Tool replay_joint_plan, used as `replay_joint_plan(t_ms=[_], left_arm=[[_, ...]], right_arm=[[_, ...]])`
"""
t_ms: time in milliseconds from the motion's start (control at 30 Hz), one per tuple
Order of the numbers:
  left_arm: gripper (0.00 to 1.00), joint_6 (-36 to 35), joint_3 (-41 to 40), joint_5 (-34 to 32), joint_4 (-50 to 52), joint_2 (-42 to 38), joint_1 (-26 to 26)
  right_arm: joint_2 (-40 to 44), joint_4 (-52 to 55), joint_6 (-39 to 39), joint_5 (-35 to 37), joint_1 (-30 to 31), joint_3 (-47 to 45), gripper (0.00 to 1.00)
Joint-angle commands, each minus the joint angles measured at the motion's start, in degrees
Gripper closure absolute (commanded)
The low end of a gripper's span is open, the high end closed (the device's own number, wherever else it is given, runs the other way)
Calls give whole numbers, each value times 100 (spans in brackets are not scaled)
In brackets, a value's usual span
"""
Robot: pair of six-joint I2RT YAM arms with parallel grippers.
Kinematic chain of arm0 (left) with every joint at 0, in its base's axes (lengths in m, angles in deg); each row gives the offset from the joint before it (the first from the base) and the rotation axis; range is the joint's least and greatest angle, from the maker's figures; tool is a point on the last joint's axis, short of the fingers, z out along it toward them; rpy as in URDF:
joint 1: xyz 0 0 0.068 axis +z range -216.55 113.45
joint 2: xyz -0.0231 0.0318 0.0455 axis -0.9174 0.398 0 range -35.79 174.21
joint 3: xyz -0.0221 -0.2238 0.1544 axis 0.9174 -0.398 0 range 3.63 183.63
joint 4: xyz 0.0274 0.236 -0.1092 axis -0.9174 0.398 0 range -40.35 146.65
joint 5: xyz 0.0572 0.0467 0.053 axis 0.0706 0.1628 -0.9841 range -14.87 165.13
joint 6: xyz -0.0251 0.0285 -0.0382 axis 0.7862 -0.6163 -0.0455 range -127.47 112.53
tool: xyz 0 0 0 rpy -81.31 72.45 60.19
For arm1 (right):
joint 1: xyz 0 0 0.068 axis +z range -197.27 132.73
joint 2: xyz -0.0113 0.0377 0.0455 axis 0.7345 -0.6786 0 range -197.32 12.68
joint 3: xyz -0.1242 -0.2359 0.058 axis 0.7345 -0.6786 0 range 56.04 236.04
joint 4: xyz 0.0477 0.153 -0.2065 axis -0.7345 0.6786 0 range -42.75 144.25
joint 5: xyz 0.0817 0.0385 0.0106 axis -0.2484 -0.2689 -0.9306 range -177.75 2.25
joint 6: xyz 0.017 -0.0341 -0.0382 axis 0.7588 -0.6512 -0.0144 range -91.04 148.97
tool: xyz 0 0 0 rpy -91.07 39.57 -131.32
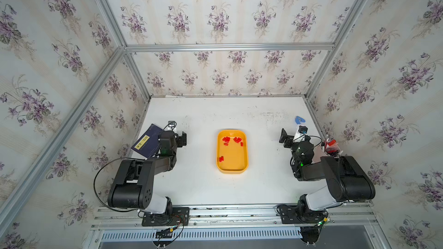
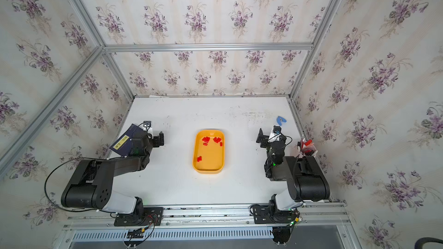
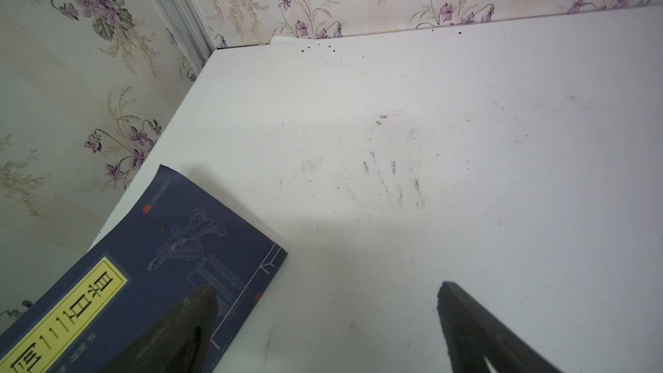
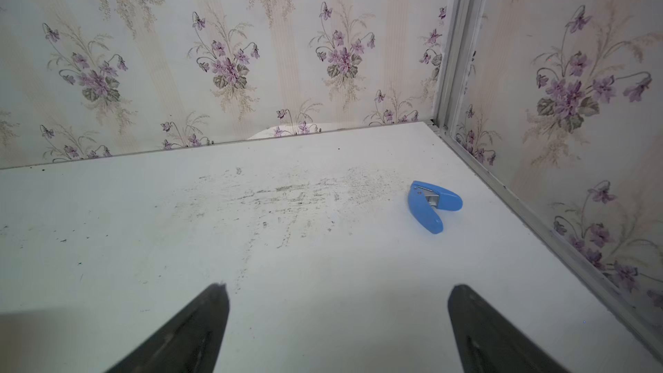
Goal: Take the screw protection sleeves out of the storage box
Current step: Pick up the screw protection sleeve from the storage box.
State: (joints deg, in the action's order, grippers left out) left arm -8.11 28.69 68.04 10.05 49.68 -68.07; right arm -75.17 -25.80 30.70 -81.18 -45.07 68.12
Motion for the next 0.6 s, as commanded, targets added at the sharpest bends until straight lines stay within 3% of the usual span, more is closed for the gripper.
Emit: replay_joint_plan(t_ms=[0, 367, 433, 500, 567], left_arm=[[0, -10, 34, 60, -55, -15, 2], [0, -13, 28, 55, -52, -24, -11], [0, -190, 323, 179, 250, -167, -44], [0, -20, 1526, -18, 2573, -551, -133], [0, 635, 2699, 207, 4336, -731, -162]], right_arm=[[-4, -130, 40, -1, 0, -13, 0], [44, -153, 34, 28, 1, 1, 0], [739, 1165, 101, 197, 7, 509, 0], [1492, 3557, 440, 487, 6, 1709, 0], [1718, 5329, 373, -239, 24, 2943, 0]])
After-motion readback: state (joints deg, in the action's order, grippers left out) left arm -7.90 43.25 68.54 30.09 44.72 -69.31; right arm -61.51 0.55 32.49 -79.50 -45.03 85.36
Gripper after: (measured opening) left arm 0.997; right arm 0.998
